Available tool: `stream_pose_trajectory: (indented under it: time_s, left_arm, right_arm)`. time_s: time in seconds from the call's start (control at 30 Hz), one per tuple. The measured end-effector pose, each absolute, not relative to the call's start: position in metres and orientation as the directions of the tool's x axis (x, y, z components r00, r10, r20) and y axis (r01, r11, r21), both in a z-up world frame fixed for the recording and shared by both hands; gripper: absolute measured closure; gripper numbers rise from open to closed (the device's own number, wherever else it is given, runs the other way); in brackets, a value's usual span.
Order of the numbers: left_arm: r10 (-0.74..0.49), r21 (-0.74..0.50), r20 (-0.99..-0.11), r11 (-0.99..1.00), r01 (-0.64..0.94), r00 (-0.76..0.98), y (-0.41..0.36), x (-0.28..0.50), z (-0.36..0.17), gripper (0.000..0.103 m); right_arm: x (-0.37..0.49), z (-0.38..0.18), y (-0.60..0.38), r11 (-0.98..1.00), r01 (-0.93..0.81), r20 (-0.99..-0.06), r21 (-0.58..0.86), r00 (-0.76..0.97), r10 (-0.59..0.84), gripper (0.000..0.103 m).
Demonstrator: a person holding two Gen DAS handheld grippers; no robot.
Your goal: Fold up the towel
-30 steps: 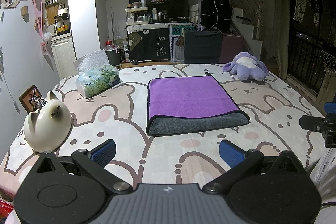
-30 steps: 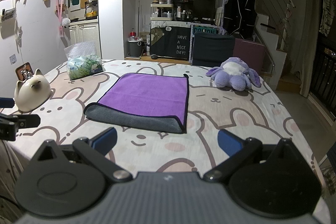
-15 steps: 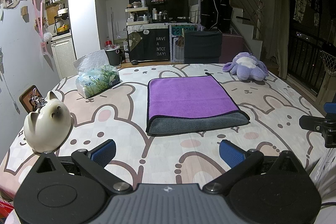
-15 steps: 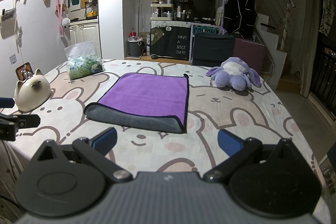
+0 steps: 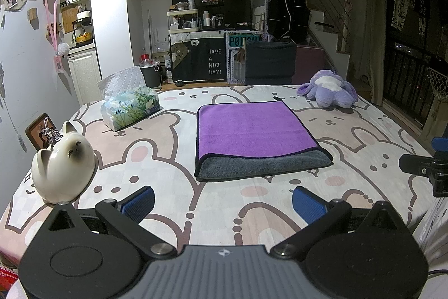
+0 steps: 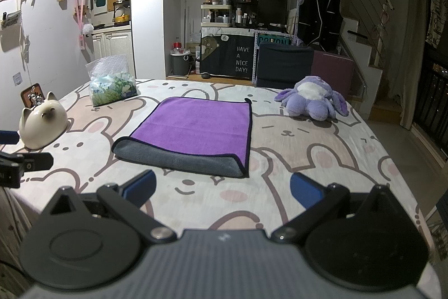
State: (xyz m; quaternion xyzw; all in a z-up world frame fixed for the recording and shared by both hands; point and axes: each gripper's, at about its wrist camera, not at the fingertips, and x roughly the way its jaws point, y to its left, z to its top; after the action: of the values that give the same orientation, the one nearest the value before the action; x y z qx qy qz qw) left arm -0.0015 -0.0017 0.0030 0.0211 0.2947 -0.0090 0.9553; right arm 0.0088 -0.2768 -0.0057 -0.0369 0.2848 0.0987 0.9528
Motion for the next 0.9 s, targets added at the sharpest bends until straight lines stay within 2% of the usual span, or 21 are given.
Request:
stream_pose_trajectory:
  time_s: [0.6, 0.9]
  left_arm:
    - [0.004, 0.026, -0.564, 1.0, 0.013, 0.826, 0.0, 0.002, 0.007, 0.0]
    - [0.017, 0.023, -0.534, 1.0, -0.005, 0.845, 0.001, 0.014, 0.017, 0.0]
  right_arm:
    - [0.009, -0.007, -0.279, 0.982, -0.187, -0.537, 0.004, 0.828, 0.161, 0.0]
    - [0.017, -0.006, -0.28, 0.987, -0.158, -0.541, 0.018, 0.829, 0.142, 0.0]
